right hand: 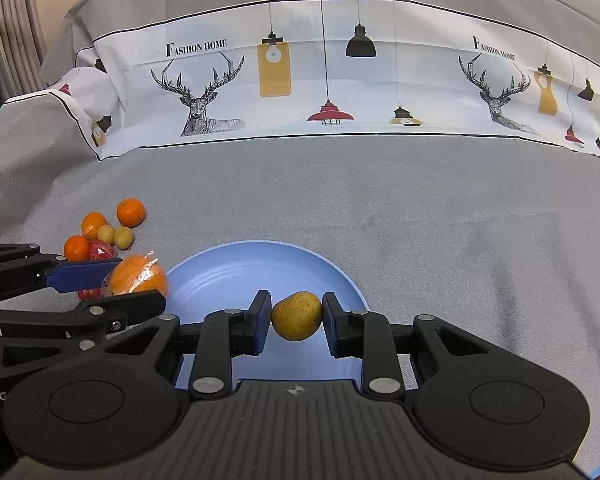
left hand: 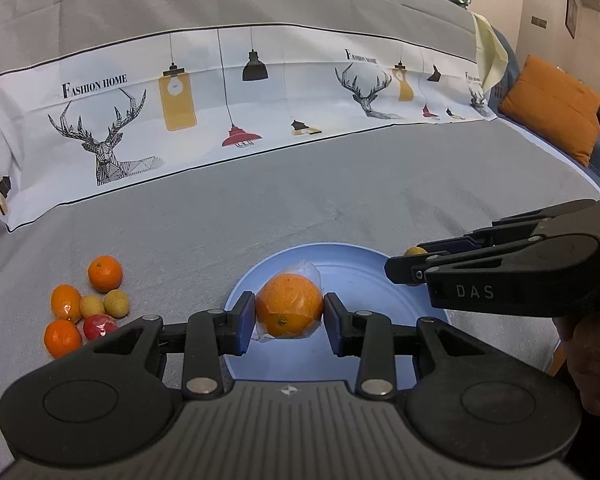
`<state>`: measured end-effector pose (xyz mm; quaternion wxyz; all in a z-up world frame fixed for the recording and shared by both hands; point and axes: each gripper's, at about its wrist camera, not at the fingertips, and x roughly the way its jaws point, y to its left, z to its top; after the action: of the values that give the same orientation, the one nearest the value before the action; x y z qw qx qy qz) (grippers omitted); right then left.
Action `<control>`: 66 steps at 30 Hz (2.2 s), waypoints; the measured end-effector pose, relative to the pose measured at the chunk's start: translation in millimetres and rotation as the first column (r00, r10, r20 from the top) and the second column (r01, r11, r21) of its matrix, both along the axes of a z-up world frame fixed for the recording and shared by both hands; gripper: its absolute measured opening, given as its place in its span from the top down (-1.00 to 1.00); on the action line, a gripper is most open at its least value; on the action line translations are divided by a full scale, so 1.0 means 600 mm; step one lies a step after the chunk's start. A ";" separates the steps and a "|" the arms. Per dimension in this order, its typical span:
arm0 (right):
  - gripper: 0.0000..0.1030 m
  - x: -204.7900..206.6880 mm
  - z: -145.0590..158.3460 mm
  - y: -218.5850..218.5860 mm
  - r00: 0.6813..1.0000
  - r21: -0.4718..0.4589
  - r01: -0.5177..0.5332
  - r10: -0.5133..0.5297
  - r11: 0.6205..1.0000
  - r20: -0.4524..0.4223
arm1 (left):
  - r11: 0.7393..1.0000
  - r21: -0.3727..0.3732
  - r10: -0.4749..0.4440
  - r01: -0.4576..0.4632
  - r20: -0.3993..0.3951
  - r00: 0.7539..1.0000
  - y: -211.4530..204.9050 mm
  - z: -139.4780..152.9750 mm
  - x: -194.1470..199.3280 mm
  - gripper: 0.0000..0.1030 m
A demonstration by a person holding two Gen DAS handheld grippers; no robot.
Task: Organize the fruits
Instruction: 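Carry both fruits over the blue plate and open both tools to drop them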
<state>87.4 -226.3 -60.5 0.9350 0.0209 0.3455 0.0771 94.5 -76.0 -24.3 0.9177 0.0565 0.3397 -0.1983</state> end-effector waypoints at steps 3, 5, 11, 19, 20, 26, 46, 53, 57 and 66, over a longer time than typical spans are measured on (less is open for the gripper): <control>0.44 0.000 -0.001 0.001 1.000 -0.005 -0.002 0.002 1.000 -0.002 | 1.000 0.006 -0.006 0.006 0.001 1.000 -0.004 0.000 -0.001 0.21; 0.44 0.000 -0.001 0.003 1.000 -0.007 -0.004 0.004 1.000 -0.002 | 1.000 0.009 -0.011 0.011 0.002 1.000 -0.006 -0.001 -0.001 0.21; 0.44 0.000 -0.002 0.001 1.000 -0.009 -0.003 0.002 1.000 -0.006 | 1.000 0.009 -0.009 0.009 0.001 1.000 -0.004 -0.001 -0.001 0.21; 0.44 0.000 -0.003 0.003 1.000 -0.012 -0.004 0.004 1.000 -0.008 | 1.000 0.016 -0.014 0.014 0.003 1.000 -0.009 -0.002 -0.003 0.21; 0.44 0.000 -0.003 0.002 1.000 -0.013 -0.005 0.005 1.000 -0.009 | 1.000 0.016 -0.015 0.015 0.003 1.000 -0.009 -0.002 -0.004 0.21; 0.44 0.000 -0.005 0.002 1.000 -0.019 -0.008 0.008 1.000 -0.015 | 1.000 0.016 -0.016 0.016 0.002 1.000 -0.008 -0.002 -0.003 0.21; 0.10 0.002 -0.006 0.000 1.000 -0.029 0.022 -0.022 0.999 -0.016 | 0.999 -0.048 -0.018 0.019 0.011 1.000 -0.003 0.009 -0.008 0.09; 0.10 0.003 -0.006 0.001 0.999 -0.035 0.029 -0.030 0.999 -0.010 | 0.998 -0.063 -0.025 0.026 0.020 0.999 -0.002 0.014 -0.011 0.23; 0.10 0.001 -0.006 0.003 1.000 -0.044 0.025 -0.026 0.999 -0.004 | 0.997 -0.072 -0.026 0.028 0.020 0.999 -0.001 0.016 -0.011 0.24; 0.14 -0.003 -0.004 0.009 1.000 -0.067 0.023 -0.021 0.997 0.019 | 0.998 -0.050 -0.024 0.025 0.018 1.000 0.005 0.021 -0.013 0.24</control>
<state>85.6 -220.9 -63.0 0.9391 -0.0075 0.3390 0.0553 86.5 -73.2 -11.8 0.9192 0.0394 0.3257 -0.2177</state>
